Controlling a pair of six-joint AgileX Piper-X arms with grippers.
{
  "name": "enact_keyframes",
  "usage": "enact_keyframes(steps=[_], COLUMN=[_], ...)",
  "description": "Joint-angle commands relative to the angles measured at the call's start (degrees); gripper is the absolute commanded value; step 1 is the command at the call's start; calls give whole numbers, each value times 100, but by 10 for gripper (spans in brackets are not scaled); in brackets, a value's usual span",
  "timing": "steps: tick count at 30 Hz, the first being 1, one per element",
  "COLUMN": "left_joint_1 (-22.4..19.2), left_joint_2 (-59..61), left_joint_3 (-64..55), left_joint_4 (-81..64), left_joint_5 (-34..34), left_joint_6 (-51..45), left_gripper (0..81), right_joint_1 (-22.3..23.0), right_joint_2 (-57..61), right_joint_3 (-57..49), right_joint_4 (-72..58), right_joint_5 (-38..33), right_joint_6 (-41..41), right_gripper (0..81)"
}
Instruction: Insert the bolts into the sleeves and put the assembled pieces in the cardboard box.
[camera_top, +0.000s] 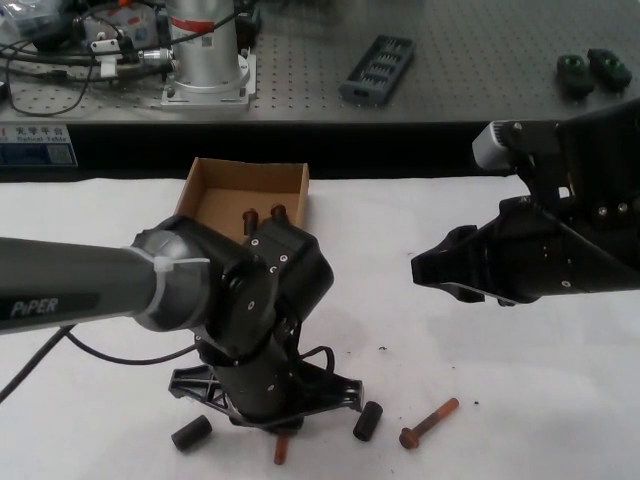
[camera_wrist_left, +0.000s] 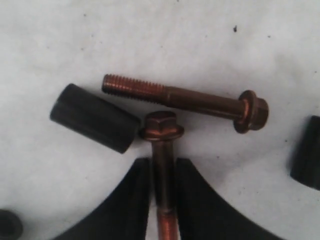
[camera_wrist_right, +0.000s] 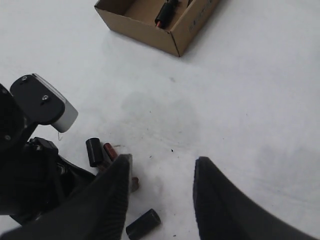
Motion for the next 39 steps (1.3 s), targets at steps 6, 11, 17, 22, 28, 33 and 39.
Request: enact_keyframes(steps=[6,11,17,22,28,33,39], left_joint_1=[-26,-26,-26,-26,185,509,949], left_joint_2=[76,43,-537,-1328,-2521,-3560,-4682], left_joint_3=[-15,-15,152,173,816,2004,3191], left_joint_4=[39,-91,-1319,-1792,-2257,-2659,-3631], left_joint_5=[234,544,908,915,778,694,1071], left_joint_6=[-189,-641,-582,-375,-166,-203,-430], left_gripper=[6,6,6,6,6,6,6], right_joint_1=[-39,-39,-39,-39,-12,134,344], right_joint_2=[-82,-82,-389,-616,-526,-519,-191], right_joint_3=[-16,-16,-16,-16,-27,-27,-125], right_joint_4=[-139,35,1090,1197,1194,1047,762], right_joint_5=[69,-78,-164,-164,-717,-852,-873], right_joint_6=[50,-263,-1131,-1016,-1120,-1246,-1435], right_gripper=[313,313,313,313,202,196,226])
